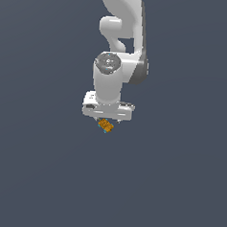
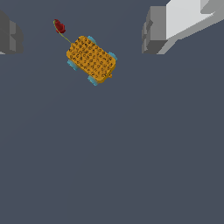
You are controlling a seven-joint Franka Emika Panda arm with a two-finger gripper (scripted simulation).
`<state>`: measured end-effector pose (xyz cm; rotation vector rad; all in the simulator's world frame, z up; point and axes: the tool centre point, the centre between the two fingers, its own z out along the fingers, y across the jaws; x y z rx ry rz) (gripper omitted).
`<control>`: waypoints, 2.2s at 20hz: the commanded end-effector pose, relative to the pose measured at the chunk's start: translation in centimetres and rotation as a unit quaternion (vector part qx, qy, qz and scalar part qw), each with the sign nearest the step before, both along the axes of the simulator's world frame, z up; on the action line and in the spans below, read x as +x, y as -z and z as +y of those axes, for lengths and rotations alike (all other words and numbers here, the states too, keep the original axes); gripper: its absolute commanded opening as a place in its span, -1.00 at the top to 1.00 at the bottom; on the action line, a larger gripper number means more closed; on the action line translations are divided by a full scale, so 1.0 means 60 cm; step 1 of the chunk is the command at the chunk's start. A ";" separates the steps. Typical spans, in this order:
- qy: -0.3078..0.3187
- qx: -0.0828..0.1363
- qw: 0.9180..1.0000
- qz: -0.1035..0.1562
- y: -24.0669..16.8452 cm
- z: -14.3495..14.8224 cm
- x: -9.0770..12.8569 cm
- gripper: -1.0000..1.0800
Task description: Pick up the object and move it to a goal position.
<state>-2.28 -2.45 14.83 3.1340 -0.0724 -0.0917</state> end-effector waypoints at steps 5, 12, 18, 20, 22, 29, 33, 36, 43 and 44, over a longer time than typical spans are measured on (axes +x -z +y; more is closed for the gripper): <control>-0.002 -0.003 1.000 -0.005 -0.007 -0.013 0.004 -0.92; -0.004 -0.010 1.000 -0.016 -0.023 -0.040 0.012 -0.92; -0.016 -0.009 1.000 -0.016 -0.017 -0.040 0.009 -0.92; -0.025 -0.009 1.000 -0.016 -0.013 -0.041 0.007 -0.92; -0.036 -0.008 0.999 -0.016 -0.009 -0.042 0.004 -0.92; -0.096 -0.005 0.995 -0.017 0.016 -0.048 -0.013 -0.92; -0.145 -0.003 0.989 -0.017 0.035 -0.052 -0.027 -0.92; -0.183 -0.001 0.983 -0.018 0.050 -0.055 -0.038 -0.92; -0.272 0.004 0.962 -0.020 0.083 -0.060 -0.066 -0.92; -0.285 0.005 0.958 -0.020 0.087 -0.060 -0.071 -0.92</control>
